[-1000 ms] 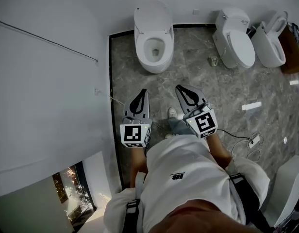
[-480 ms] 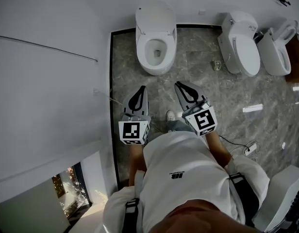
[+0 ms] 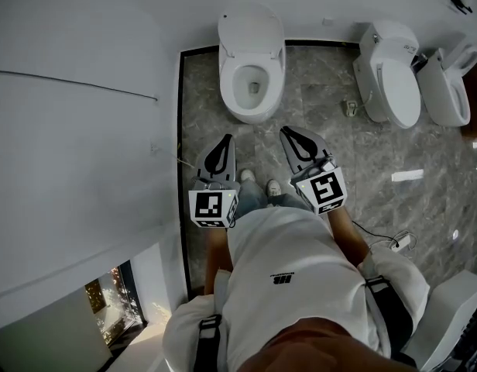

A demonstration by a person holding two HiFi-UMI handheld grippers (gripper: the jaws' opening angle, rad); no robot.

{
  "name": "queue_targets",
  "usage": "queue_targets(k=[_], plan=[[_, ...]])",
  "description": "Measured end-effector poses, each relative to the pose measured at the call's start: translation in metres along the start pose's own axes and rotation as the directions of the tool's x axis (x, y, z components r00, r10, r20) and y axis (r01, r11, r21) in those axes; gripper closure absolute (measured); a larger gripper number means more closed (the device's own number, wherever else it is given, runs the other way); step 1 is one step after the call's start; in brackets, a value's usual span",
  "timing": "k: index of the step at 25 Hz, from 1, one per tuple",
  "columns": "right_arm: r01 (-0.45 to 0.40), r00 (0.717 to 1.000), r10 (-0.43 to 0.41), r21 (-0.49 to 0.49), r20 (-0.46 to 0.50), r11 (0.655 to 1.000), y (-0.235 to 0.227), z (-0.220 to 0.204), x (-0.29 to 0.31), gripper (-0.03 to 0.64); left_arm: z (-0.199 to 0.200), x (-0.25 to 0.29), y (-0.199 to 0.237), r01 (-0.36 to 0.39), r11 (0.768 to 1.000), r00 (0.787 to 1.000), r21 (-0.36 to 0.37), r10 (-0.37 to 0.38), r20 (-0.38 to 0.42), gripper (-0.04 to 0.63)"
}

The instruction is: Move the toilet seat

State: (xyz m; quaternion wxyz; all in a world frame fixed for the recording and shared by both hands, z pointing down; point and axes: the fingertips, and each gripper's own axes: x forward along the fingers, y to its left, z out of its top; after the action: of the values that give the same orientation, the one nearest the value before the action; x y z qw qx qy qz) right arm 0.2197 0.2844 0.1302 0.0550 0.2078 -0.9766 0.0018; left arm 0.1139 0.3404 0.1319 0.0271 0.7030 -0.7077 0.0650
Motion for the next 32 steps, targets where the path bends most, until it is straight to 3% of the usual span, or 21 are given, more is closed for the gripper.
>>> queue_targets(k=[18,32], plan=[[0.053,0.998,-0.053,0.0,-0.015,0.999,-0.041,0.003,0.101,0.58,0.001,0.086,0.077,0.047,0.999,0.999,0.012,-0.047,0.008,0.563],[0.171,0.983,-0.17,0.012,-0.067,0.985,-0.082,-0.007,0.218,0.58,-0.021,0.178,0.169,0.168,0.986,0.986,-0.001,-0.168,-0.02,0.563]])
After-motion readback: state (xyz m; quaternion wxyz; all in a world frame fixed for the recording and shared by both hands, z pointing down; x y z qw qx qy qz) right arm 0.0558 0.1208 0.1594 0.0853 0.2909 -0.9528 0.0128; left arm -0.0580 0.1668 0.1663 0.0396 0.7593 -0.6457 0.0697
